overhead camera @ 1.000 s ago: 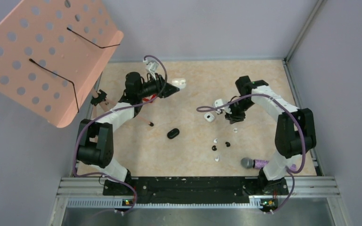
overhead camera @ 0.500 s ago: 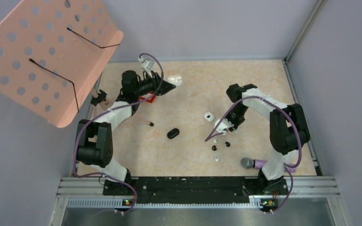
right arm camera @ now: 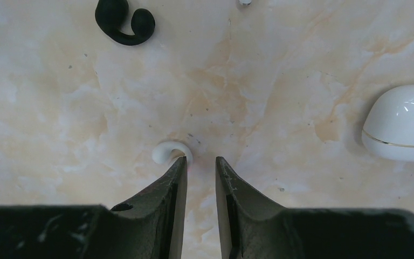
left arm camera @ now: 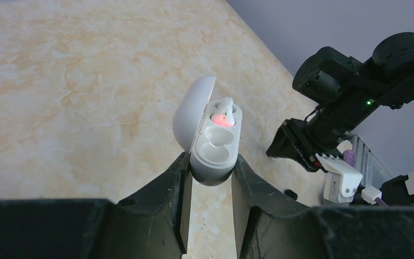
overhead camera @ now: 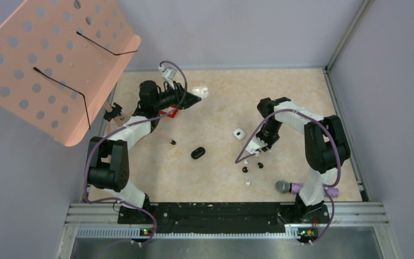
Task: Insert the wireless bluetooth earbuds into the charging case
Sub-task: Pick up the earbud from the center of the board.
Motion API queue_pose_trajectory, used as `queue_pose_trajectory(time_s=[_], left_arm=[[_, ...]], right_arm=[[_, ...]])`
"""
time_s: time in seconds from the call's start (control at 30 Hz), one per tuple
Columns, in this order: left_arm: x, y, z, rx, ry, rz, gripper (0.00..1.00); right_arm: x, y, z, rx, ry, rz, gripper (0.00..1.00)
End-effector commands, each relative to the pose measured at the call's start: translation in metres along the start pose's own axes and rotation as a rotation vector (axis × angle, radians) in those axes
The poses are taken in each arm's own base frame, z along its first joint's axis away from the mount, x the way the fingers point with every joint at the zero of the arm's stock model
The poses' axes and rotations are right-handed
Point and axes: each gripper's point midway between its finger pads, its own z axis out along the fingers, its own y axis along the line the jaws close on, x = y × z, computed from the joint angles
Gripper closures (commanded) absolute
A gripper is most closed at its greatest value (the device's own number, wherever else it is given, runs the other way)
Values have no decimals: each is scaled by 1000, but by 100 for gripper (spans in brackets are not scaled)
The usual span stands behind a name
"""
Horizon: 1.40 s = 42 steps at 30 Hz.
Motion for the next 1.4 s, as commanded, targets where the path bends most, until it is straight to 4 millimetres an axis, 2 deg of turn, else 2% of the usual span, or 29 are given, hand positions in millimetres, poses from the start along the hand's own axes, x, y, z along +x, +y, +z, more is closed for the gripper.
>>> queue_pose_trajectory(time_s=[0.0, 0.7, 0.93, 1.03, 1.17, 1.37], left_arm=[[-23, -5, 3, 15, -43, 61, 100], [-23, -6, 3, 19, -45, 59, 100], [-22, -4, 4, 18, -45, 56, 100], [-22, -4, 4, 18, -45, 53, 100], [-21, -3, 4, 17, -44, 52, 100], [-21, -3, 4, 15, -45, 52, 100]], right_arm=[[-2, -6, -3, 1, 3, -67, 75], [1, 24, -6, -96, 34, -14, 78], [2, 28, -6, -114, 41, -4, 89], [4, 30, -5, -126, 46, 2, 91], [6, 31, -3, -139, 53, 10, 87], [8, 34, -1, -156, 60, 13, 86]])
